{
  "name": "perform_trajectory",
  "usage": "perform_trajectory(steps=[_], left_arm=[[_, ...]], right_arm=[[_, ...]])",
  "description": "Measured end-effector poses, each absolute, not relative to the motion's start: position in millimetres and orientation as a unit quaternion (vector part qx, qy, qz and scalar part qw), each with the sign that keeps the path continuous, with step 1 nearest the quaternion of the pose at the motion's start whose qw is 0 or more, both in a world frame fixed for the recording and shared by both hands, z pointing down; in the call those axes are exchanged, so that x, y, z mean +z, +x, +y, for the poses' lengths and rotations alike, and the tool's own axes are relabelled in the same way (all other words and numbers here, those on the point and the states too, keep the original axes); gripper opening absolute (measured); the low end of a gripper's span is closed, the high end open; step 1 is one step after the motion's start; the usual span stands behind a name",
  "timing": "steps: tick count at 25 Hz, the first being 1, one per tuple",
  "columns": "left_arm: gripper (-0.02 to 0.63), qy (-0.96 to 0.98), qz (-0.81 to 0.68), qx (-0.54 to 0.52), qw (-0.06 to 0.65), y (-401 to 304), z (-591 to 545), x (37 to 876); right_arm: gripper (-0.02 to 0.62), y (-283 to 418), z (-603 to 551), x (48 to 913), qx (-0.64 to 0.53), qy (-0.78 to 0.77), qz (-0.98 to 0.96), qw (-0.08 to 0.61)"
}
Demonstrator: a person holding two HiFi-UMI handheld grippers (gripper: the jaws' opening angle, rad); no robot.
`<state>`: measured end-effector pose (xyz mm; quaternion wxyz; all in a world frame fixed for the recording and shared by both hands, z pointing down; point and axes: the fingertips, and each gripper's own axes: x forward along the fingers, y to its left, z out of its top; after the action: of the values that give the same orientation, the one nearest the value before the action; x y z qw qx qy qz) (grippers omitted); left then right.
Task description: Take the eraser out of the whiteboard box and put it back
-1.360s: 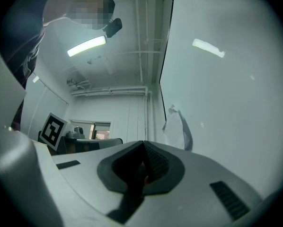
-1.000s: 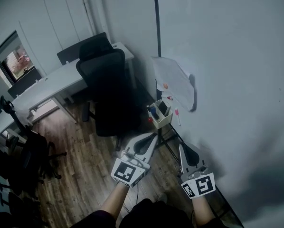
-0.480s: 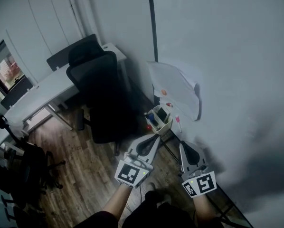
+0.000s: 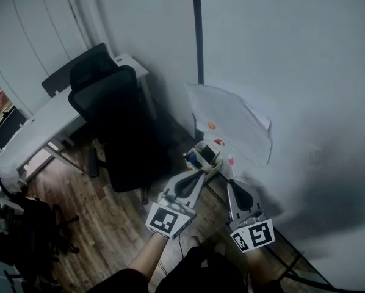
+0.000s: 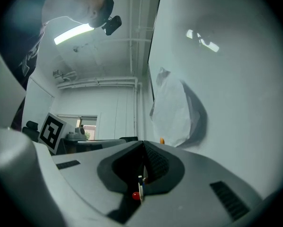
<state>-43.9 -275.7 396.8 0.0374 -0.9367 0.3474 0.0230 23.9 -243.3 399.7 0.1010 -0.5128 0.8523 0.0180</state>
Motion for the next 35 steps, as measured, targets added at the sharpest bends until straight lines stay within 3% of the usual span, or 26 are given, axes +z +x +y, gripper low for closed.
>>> perform_trajectory(steps=[10, 20, 26, 35], left_arm=[[0.005, -0.937, 0.350, -0.008, -0.002, -33, -330, 459], [0.009, -0.935, 0.351, -0.048, 0.016, -26, -354, 480], [0.176, -0.933, 0.341, -0.114, 0.028, -8, -376, 504], [0.262, -0.926, 0.337, -0.171, 0.001, 4, -404, 534]], right_arm=[[0.003, 14, -300, 449, -0.020, -0.509, 0.856, 0.087], [0.003, 21, -313, 462, -0.041, -0.507, 0.856, 0.087], [0.003, 34, -312, 469, -0.050, -0.519, 0.849, 0.088], [0.003, 39, -310, 474, -0.040, -0.527, 0.846, 0.071]])
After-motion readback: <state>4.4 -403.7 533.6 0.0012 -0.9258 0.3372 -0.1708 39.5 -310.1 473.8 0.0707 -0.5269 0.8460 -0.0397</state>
